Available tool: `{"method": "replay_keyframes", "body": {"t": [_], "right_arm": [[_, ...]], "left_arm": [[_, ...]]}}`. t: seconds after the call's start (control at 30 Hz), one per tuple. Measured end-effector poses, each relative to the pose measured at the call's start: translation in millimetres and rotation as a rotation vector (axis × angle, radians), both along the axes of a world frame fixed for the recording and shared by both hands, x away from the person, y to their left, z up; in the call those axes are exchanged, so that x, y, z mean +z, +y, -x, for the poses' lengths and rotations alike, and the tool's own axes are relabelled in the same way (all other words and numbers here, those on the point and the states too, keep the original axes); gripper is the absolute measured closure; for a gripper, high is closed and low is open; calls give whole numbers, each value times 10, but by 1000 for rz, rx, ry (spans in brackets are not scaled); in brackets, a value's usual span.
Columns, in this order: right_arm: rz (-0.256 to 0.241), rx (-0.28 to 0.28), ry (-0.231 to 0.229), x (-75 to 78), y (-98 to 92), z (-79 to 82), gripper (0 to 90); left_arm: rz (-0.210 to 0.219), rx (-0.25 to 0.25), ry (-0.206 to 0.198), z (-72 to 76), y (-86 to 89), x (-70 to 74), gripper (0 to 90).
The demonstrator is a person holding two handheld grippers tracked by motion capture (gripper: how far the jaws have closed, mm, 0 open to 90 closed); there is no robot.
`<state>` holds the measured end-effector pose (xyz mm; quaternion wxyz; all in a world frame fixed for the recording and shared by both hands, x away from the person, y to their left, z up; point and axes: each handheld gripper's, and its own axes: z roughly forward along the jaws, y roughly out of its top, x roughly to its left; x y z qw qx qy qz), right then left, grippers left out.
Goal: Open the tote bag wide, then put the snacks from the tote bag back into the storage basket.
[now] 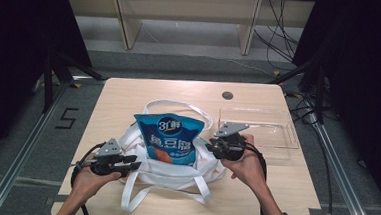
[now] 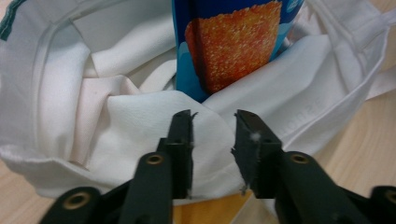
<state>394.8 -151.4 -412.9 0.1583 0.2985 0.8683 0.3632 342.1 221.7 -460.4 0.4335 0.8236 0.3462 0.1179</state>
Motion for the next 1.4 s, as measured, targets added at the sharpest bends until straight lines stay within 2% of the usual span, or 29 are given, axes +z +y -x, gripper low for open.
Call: {"method": "replay_keyframes", "body": {"t": [0.07, 0.1, 0.13, 0.2, 0.23, 0.3, 0.33, 0.37, 0.4, 0.43, 0.5, 0.53, 0.57, 0.6, 0.63, 0.67, 0.73, 0.77, 0.87, 0.93, 0.97, 1.03, 1.1, 1.17, 1.2, 1.3, 1.33, 1.37, 1.4], "right_arm": [[-5, 22, -16, 47, -31, -9, 663], [-24, 4, -24, 76, -46, 2, 628], [-16, 22, -20, 99, -62, -6, 612], [-31, 10, -8, 140, -86, 7, 571], [-45, 12, -15, 138, -92, 0, 542], [-30, -5, 4, 161, -106, 14, 514], [-32, -6, -13, 157, -106, 10, 507], [-39, -6, 4, 158, -100, 20, 503], [-34, 11, -5, 163, -101, 12, 497], [-30, 4, -13, 172, -104, 18, 489], [-45, -1, -18, 160, -93, 22, 483], [-44, 2, -5, 167, -89, 31, 475], [-36, -5, 0, 176, -84, 44, 468], [-28, 19, 5, 193, -87, 43, 462], [-26, 7, 17, 203, -81, 62, 457], [-20, 32, 9, 221, -78, 66, 445], [-22, 33, 6, 236, -75, 75, 442], [-36, 24, -11, 235, -62, 83, 435], [-28, 45, 1, 293, -70, 109, 420], [-28, 64, -14, 304, -63, 107, 410], [-23, 48, -7, 324, -68, 126, 404], [-38, 41, -27, 323, -54, 137, 397], [-44, 45, -17, 342, -47, 151, 391], [-33, 60, -11, 368, -49, 164, 386], [-26, 51, -19, 383, -49, 177, 383], [-27, 70, -24, 401, -46, 180, 380], [-32, 69, -23, 414, -49, 191, 379], [-44, 63, -15, 416, -42, 206, 382], [-41, 64, -8, 419, -43, 207, 383]], "left_arm": [[2, 6, -17, 53, 24, 22, 597], [-8, 20, -19, 95, 61, 43, 523], [-15, 12, -26, 111, 85, 53, 503], [2, 28, -30, 156, 110, 54, 469], [20, 54, -24, 183, 117, 47, 449], [17, 66, -22, 207, 140, 51, 418], [5, 65, -31, 244, 195, 52, 405], [10, 79, -33, 270, 209, 49, 395], [1, 84, -34, 295, 235, 55, 386], [9, 101, -23, 324, 248, 56, 377], [14, 112, -29, 347, 259, 55, 369], [-14, 102, -26, 370, 298, 64, 369], [-8, 119, -19, 392, 299, 57, 360], [-23, 125, -16, 413, 315, 56, 357], [-42, 125, -27, 431, 331, 51, 357], [-54, 109, -27, 450, 349, 36, 354], [-52, 115, -14, 471, 343, 21, 353], [-62, 119, -16, 488, 336, 7, 350], [-109, 101, -27, 520, 345, -21, 337], [-101, 115, -21, 538, 332, -61, 330], [-131, 104, -12, 559, 350, -69, 328], [-127, 104, -18, 576, 348, -92, 327], [-139, 93, -25, 579, 359, -103, 323], [-120, 122, -12, 594, 341, -163, 316], [-143, 99, -10, 600, 358, -161, 315], [-122, 126, -5, 608, 338, -196, 311], [-144, 102, -14, 599, 357, -211, 311], [-140, 134, 5, 612, 339, -232, 290], [-142, 139, 9, 609, 335, -245, 289]]}}
